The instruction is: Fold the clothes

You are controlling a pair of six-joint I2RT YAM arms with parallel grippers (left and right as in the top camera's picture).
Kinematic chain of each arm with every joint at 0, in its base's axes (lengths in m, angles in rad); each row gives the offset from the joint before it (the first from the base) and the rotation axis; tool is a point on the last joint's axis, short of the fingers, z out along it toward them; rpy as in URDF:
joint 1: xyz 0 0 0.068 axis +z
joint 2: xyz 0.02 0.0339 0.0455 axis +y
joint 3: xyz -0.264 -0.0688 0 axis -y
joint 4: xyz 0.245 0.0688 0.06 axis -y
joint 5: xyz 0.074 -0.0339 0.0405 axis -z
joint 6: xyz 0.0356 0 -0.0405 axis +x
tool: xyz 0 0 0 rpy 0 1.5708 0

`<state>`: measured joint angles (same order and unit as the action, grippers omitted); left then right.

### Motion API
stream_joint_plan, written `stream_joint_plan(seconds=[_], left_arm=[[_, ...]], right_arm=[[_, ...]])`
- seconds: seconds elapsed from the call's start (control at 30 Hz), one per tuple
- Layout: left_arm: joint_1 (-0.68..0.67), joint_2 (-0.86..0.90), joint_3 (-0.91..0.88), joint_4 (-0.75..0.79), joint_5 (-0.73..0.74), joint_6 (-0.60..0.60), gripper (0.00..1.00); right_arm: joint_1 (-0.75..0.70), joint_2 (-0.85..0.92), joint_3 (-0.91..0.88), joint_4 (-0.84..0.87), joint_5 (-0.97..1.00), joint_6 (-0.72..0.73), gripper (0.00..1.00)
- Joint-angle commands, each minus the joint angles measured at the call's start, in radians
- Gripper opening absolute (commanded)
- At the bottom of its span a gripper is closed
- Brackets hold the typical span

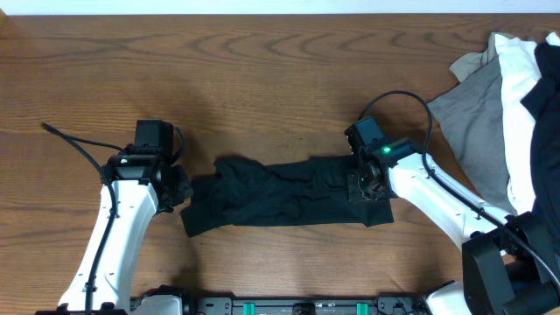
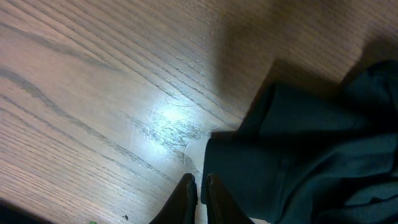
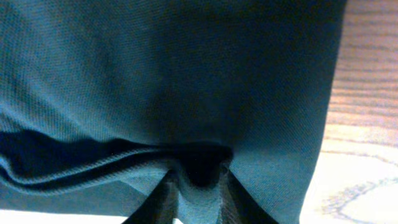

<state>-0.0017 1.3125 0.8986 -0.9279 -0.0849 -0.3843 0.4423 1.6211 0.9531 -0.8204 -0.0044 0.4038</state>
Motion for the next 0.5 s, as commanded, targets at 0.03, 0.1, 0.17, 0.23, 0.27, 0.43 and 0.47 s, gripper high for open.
stream_joint_plan(seconds=[0.03,0.1,0.17,0.23,0.27,0.43,0.47], left_arm=[[0.003,-0.006,0.008,-0.006,-0.002,0.013,0.10],[0.003,-0.006,0.008,-0.006,-0.002,0.013,0.10],[0.003,-0.006,0.008,-0.006,-0.002,0.013,0.10],[0.003,-0.006,0.008,-0.006,-0.002,0.013,0.10],[0.003,-0.006,0.008,-0.006,-0.002,0.013,0.10],[0.003,-0.006,0.008,-0.006,-0.002,0.013,0.10],[0.003,-0.006,0.008,-0.006,-0.002,0.013,0.10]], right_arm=[[-0.005,-0.016,-0.009,0.008,-0.016,0.002,0.01],[-0.003,-0.016,-0.009,0.019,-0.044,-0.018,0.01],[0.003,-0.016,-0.009,0.039,-0.113,-0.081,0.01],[0.017,-0.016,-0.009,0.065,-0.214,-0.183,0.01],[0.027,-0.016,-0.009,0.077,-0.275,-0.246,0.01],[0.107,-0.016,-0.009,0.125,-0.387,-0.360,0.04],[0.121,-0.016,-0.009,0.134,-0.388,-0.360,0.06]])
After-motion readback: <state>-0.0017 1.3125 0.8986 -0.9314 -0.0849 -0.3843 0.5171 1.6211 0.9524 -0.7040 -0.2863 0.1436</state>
